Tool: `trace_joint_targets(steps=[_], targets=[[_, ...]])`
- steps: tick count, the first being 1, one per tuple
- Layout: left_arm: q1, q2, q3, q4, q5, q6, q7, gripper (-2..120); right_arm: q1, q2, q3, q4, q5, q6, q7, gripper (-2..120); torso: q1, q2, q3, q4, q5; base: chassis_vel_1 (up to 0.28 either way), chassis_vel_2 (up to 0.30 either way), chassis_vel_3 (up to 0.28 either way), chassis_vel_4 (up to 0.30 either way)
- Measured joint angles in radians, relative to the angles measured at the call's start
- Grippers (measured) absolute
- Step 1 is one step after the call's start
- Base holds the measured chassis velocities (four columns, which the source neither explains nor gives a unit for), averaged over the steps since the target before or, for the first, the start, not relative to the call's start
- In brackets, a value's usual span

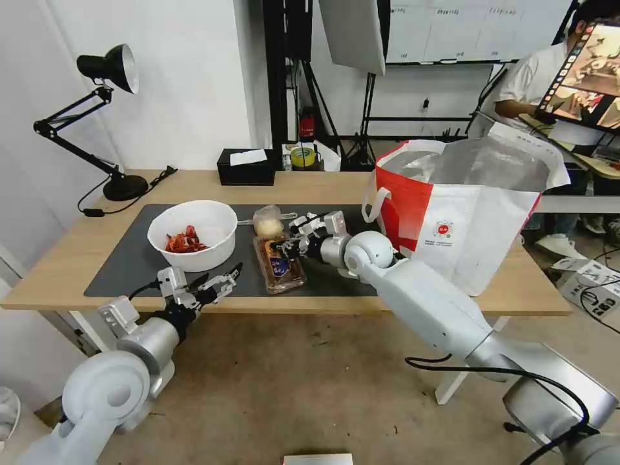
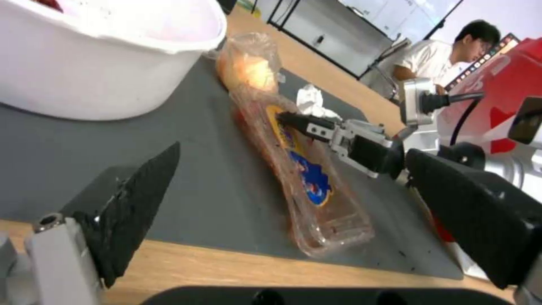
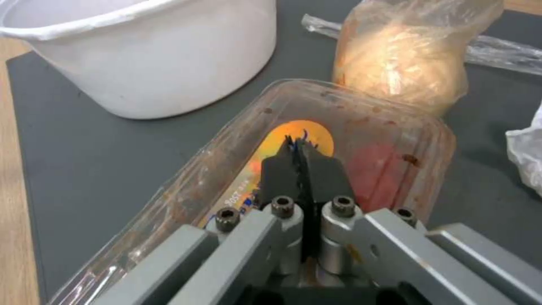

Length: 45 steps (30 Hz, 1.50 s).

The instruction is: Pick up the trash from the table and place it into the takeout bag.

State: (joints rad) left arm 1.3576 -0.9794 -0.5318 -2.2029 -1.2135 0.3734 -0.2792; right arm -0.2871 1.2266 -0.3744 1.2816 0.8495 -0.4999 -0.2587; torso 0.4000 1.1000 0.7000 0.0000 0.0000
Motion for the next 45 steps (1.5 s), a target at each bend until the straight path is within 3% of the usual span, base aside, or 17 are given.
trace_joint_targets(steps=[9,11,15,18,20,26,33,45], targets=[[-0.031,0.008,0.03,0.024,-0.016,0.011,-0.041,100,0.002,-0.001,-0.007,0.001,-0.001,0.0,0.0,0,0.0,0.0,0.0,0.0,0.0,0.0,0.0,0.0,0.0],[-0.057,0.014,0.035,0.026,-0.035,0.055,-0.064,100,0.005,0.0,-0.012,0.001,0.0,0.0,-0.001,0,0.0,0.0,0.0,0.0,0.0,0.0,0.0,0.0,0.0],[-0.072,0.017,0.04,0.031,-0.052,0.073,-0.078,100,0.006,0.0,-0.013,0.001,0.0,0.0,-0.001,0,0.0,0.0,0.0,0.0,0.0,0.0,0.0,0.0,0.0],[-0.099,0.016,0.047,0.048,-0.152,0.092,-0.121,100,0.005,-0.001,-0.013,0.003,0.001,0.0,-0.001,0,0.0,0.0,0.0,0.0,0.0,0.0,0.0,0.0,0.0],[-0.102,0.015,0.046,0.05,-0.165,0.093,-0.126,100,0.005,-0.001,-0.013,0.003,0.001,0.0,-0.001,0,0.0,0.0,0.0,0.0,0.0,0.0,0.0,0.0,0.0],[-0.132,0.01,0.032,0.074,-0.338,0.128,-0.161,100,0.002,-0.003,-0.013,0.005,0.002,0.0,-0.001,0,0.0,0.0,0.0,0.0,0.0,0.0,0.0,0.0,0.0],[-0.157,0.012,0.03,0.087,-0.407,0.149,-0.168,100,-0.011,-0.003,-0.014,0.01,0.002,0.001,-0.001,0,0.0,0.0,0.0,0.0,0.0,0.0,0.0,0.0,0.0],[-0.194,0.017,0.061,0.11,-0.418,0.17,-0.163,100,-0.015,0.0,-0.014,0.016,0.003,0.001,0.0,0,0.0,0.0,0.0,0.0,0.0,0.0,0.0,0.0,0.0]])
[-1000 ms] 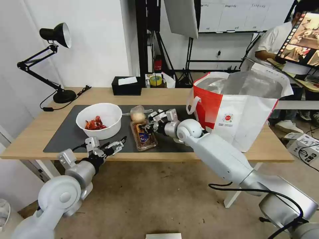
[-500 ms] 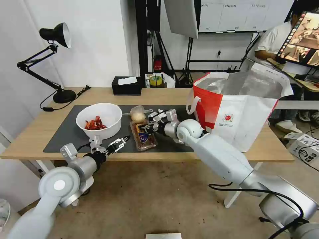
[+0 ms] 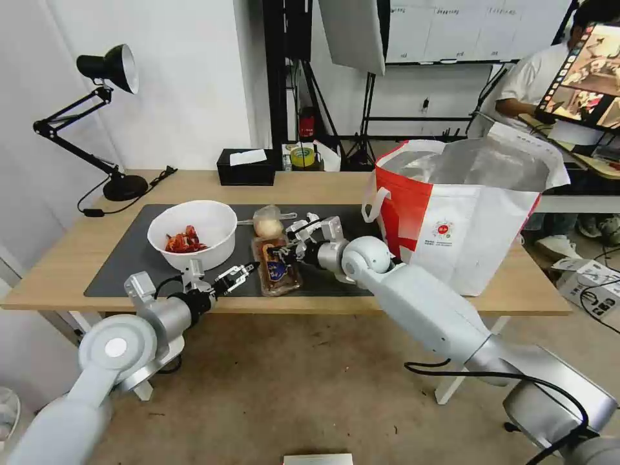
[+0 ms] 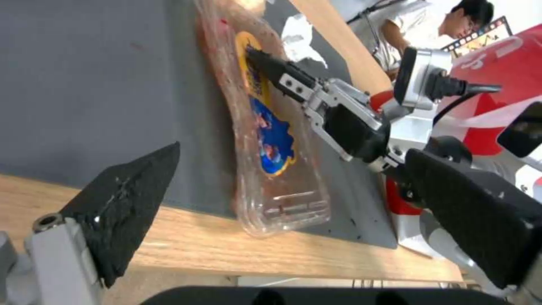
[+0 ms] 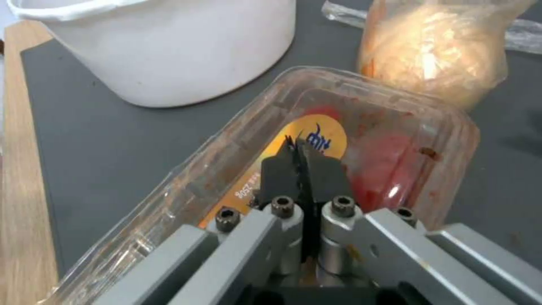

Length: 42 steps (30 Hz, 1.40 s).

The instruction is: Pick up the trash from the table and place it into the takeout bag.

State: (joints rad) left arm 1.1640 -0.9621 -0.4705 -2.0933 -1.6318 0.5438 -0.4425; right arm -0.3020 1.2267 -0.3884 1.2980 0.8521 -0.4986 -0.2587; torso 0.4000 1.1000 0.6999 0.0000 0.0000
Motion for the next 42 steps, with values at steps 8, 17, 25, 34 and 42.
trace_joint_targets(steps=[8,17,25,34,42], targets=[[-0.032,-0.004,0.041,0.02,0.002,0.0,0.001,100,-0.01,-0.004,0.007,0.013,0.001,0.0,0.002,0,0.0,0.0,0.0,0.0001,0.0,0.0,0.0,0.0,0.0],[-0.076,-0.002,0.087,0.048,0.004,0.0,-0.004,100,-0.012,-0.007,0.012,0.018,0.002,0.0,0.002,0,0.0,0.0,0.0,0.0001,0.0,0.0,0.0,0.0,0.0],[-0.105,-0.001,0.118,0.079,0.004,0.0,-0.021,100,-0.013,-0.007,0.014,0.019,0.002,0.0,0.002,0,0.0,0.0,0.0,0.0,0.0,0.0,0.0,0.0,0.0],[-0.133,-0.001,0.146,0.102,0.003,0.001,-0.029,100,-0.014,-0.004,0.016,0.018,0.002,0.0,0.003,0,0.0,0.0,0.0,0.0,0.0,0.0,0.0,0.0,0.0],[-0.155,-0.012,0.17,0.127,0.004,0.001,-0.033,100,-0.022,-0.006,0.022,0.021,0.001,0.001,0.002,0,0.0,0.0,0.0,0.0,0.0,0.0,0.0,0.0,0.0]])
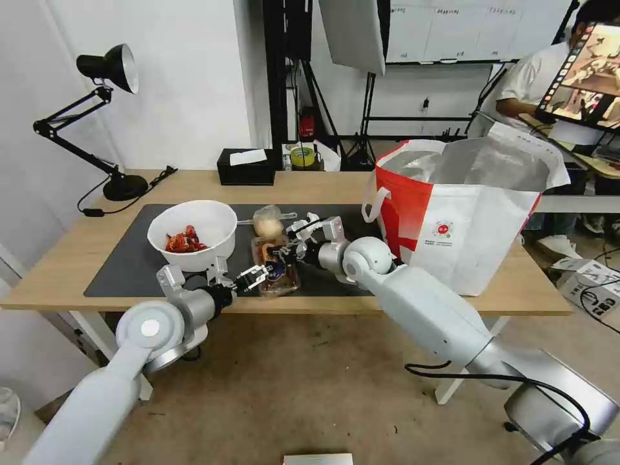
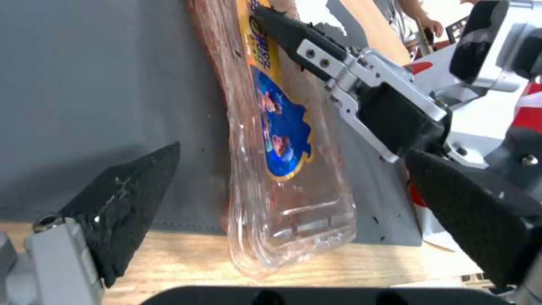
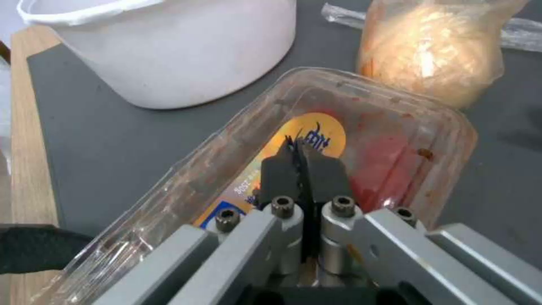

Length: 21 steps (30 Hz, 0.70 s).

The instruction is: Pick up the trash from the table and place it into the takeout bag.

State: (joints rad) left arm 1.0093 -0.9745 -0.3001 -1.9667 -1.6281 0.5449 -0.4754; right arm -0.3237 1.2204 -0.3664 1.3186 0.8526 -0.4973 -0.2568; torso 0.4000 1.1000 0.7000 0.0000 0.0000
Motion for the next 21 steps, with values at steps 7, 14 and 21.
trace_joint_targets(steps=[7,14,21], targets=[[-0.015,-0.002,0.013,0.014,0.0,0.0,-0.005,100,-0.007,-0.002,0.004,0.005,0.0,0.0,0.0,0,0.0,0.0,0.0,0.0,0.0,0.0,0.0,0.0,0.0],[-0.031,-0.005,0.022,0.025,0.001,-0.001,-0.017,100,-0.005,-0.002,0.004,0.008,-0.001,0.0,-0.001,0,0.0,0.0,0.0,0.0,-0.0001,0.0,0.0,0.0,0.0],[-0.038,-0.019,0.025,0.033,0.0,-0.007,-0.023,100,-0.006,-0.001,0.004,0.011,-0.001,0.0,-0.001,0,0.0,0.0,0.0,0.0,0.0,0.0,0.0,0.0,0.0]])
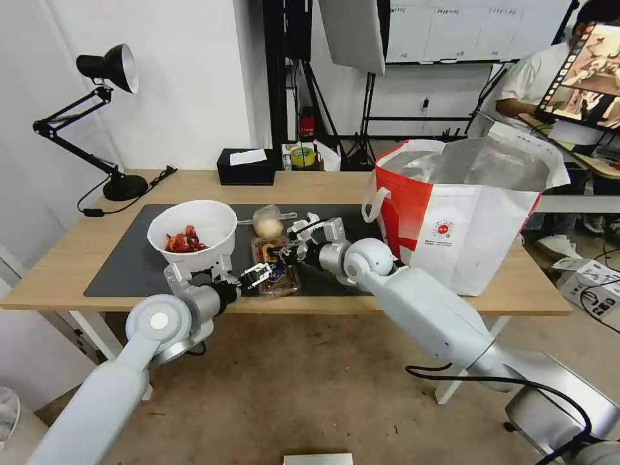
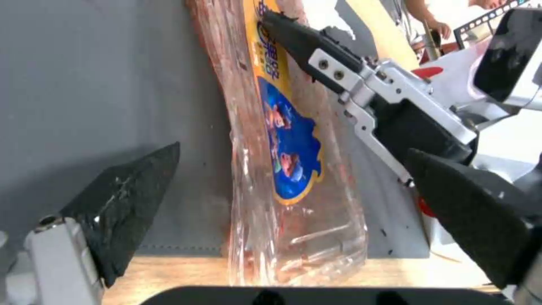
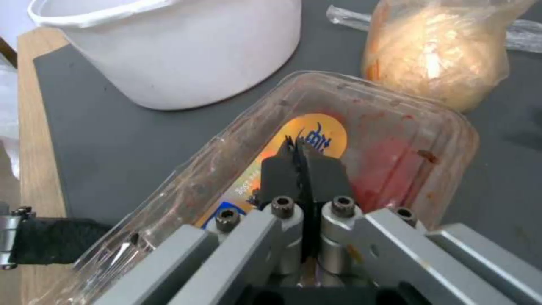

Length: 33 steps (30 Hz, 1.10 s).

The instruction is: Pick up the trash from the table and place it into the takeout bag.

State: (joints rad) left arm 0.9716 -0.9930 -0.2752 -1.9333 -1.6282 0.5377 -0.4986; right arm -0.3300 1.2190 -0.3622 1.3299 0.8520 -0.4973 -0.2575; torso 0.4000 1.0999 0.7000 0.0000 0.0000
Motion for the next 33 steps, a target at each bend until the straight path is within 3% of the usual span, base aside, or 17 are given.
trace_joint_targets(steps=[8,16,24,33], targets=[[0.0,-0.003,-0.001,0.001,-0.002,-0.006,0.0,100,-0.005,0.0,0.0,0.004,-0.001,0.0,0.0,0,0.0,0.0,0.0,0.0,0.0,0.0,0.0,0.0,0.0],[0.0,-0.001,0.001,0.001,-0.003,-0.019,-0.001,92,-0.006,0.0,0.001,0.006,-0.001,0.0,0.001,0,0.0,0.0,0.0,0.0,0.0,0.0,0.0,0.0,0.0],[0.005,-0.001,0.004,-0.005,-0.003,-0.02,-0.001,68,-0.008,-0.001,0.003,0.008,-0.002,0.0,0.001,0,0.0,0.0,0.0,0.0,0.0,0.0,0.0,0.0,0.0],[0.007,0.004,0.005,-0.009,-0.002,-0.021,-0.001,31,-0.007,0.0,0.003,0.009,-0.002,0.0,0.002,0,0.0,0.0,0.0,0.0,0.0,0.0,0.0,0.0,0.0]])
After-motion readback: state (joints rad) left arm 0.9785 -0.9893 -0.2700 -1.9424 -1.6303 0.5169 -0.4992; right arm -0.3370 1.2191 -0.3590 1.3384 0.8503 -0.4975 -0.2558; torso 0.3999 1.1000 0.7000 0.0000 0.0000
